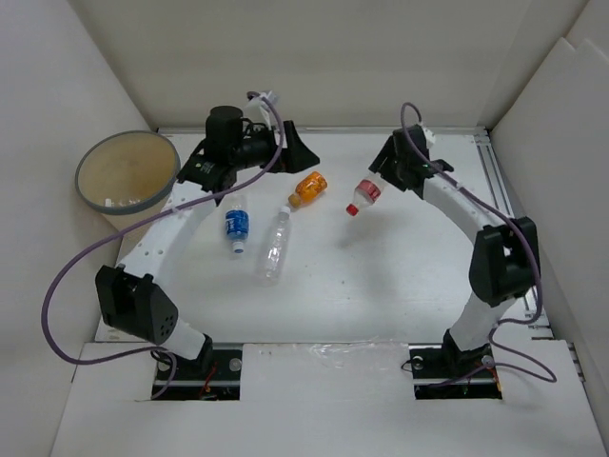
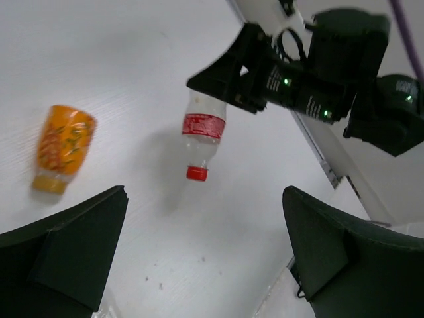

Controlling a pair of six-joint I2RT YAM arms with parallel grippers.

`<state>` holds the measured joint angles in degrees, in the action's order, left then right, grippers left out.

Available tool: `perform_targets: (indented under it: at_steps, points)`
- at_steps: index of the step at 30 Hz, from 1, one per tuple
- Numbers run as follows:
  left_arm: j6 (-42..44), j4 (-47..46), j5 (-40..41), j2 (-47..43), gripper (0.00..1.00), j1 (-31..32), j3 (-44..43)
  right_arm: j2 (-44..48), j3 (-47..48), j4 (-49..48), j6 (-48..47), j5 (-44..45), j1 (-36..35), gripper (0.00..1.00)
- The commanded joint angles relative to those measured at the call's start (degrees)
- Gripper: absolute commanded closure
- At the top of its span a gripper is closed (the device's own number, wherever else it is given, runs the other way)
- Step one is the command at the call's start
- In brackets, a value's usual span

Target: Put the plastic bottles in the bin

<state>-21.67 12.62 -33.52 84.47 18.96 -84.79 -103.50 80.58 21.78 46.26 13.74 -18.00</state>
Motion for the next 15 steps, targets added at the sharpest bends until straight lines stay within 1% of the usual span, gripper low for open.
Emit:
perform_targets:
  at_steps: [1,2,3,4,5,6,8,9,12,15]
  points:
    - [-0.39,-10.66,-7.25,2.45,0.0,4.05,1.21,8.13,-0.07,-9.64,-13.72,-9.58,1.82,1.0]
    - [-0.39,-11.82,-7.87,3.07,0.0,6.68,1.73,9.19,-0.07,-9.65,-14.87,-13.78,2.35,1.0]
    - [0.57,-12.61,-9.01,3.86,0.0,8.1,0.87,10.24,-0.07,-10.17,-16.97,-16.87,3.75,1.0]
    - [1.36,-13.23,-9.54,4.56,0.0,9.41,0.08,11.99,-0.07,-11.05,-16.99,-20.56,4.37,1.0]
    - [2.15,-13.24,-9.55,6.22,0.0,12.13,-2.11,12.88,-0.07,-11.58,-17.95,-23.99,4.9,1.0]
    - [3.99,-13.24,-9.55,7.02,0.0,13.37,-3.35,13.93,-0.07,-12.11,-19.53,-28.89,4.9,1.0]
    - [4.62,-11.93,-6.84,9.39,0.0,15.57,-5.81,16.65,-0.07,-12.64,-20.06,-31.48,5.43,1.0]
    - [4.62,-11.92,-3.69,10.18,0.0,17.15,-7.91,17.45,-0.07,-12.64,-20.07,-33.06,5.43,1.0]
    - [3.75,-11.92,-2.35,13.35,0.0,17.69,-10.99,20.35,0.46,-12.64,-20.07,-35.35,5.43,1.0]
    - [1.38,-13.76,-1.82,15.11,0.0,18.22,-11.62,22.12,-0.07,-13.34,-19.02,-38.34,5.96,1.0]
